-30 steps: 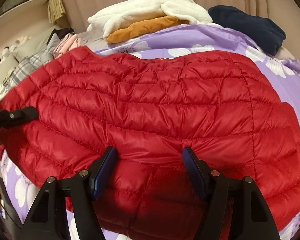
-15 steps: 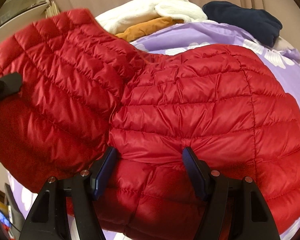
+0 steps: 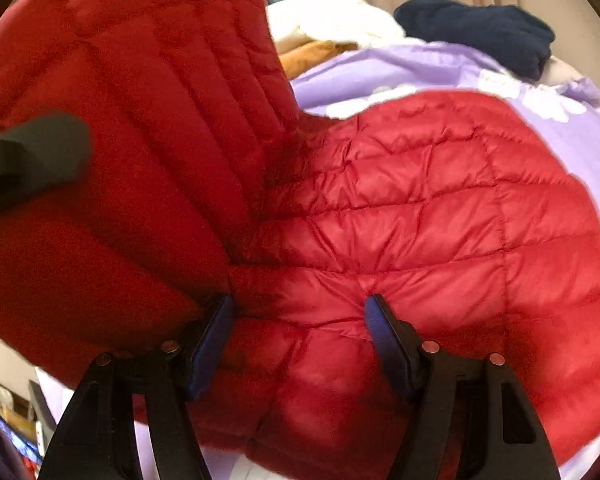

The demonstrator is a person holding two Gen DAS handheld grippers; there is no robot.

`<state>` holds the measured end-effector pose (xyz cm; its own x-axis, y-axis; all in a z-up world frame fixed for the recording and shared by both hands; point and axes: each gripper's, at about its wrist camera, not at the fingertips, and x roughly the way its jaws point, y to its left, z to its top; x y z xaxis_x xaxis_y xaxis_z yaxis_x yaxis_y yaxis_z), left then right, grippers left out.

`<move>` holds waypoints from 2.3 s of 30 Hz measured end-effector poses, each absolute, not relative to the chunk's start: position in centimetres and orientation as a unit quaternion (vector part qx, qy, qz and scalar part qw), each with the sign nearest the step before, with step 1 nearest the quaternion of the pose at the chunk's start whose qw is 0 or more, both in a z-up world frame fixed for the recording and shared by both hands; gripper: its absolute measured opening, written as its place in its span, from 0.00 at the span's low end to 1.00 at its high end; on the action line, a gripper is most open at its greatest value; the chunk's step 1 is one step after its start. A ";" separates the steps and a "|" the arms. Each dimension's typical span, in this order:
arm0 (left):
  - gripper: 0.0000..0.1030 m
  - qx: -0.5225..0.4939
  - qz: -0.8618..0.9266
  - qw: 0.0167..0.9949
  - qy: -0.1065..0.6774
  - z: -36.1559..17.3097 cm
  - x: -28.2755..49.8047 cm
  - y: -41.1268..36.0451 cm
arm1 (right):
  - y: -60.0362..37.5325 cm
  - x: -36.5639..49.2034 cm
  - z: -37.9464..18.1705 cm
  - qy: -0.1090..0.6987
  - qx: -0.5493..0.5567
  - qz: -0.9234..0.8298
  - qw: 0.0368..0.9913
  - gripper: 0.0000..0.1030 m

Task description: Fold large clothes

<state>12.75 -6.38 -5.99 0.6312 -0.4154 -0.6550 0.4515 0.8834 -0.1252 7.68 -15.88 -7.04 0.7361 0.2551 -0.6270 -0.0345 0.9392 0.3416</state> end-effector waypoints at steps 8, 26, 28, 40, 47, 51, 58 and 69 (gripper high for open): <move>0.47 0.058 -0.261 0.891 0.367 -7.7 13.1 -9.5 | -24.1 3.4 -5.9 0.327 0.215 -0.002 0.920 0.69; 0.53 0.031 -0.349 0.843 0.408 -10.7 14.4 -12.2 | -28.0 1.4 -4.5 0.297 0.260 -0.022 0.919 0.69; 0.54 0.012 -0.361 0.834 0.418 -10.8 14.9 -11.9 | -28.0 1.3 -4.9 0.303 0.265 -0.027 0.915 0.69; 0.58 -0.098 -0.402 0.788 0.456 -10.8 15.8 -10.2 | -27.8 -0.1 -4.2 0.296 0.262 -0.019 0.919 0.69; 0.58 -0.143 -0.419 0.763 0.470 -10.9 16.3 -8.8 | -26.1 -1.7 -2.2 0.263 0.212 0.025 0.941 0.69; 0.58 -0.184 -0.430 0.744 0.478 -11.2 16.7 -7.7 | -25.2 -1.9 -1.6 0.259 0.190 0.054 0.946 0.69; 0.58 -0.210 -0.430 0.732 0.485 -11.1 16.5 -6.2 | -24.2 -0.1 -2.1 0.276 0.183 0.096 0.939 0.69; 0.63 -0.156 -0.440 0.746 0.475 -9.4 15.4 -8.0 | -27.7 4.1 -1.8 0.281 0.343 0.140 0.885 0.69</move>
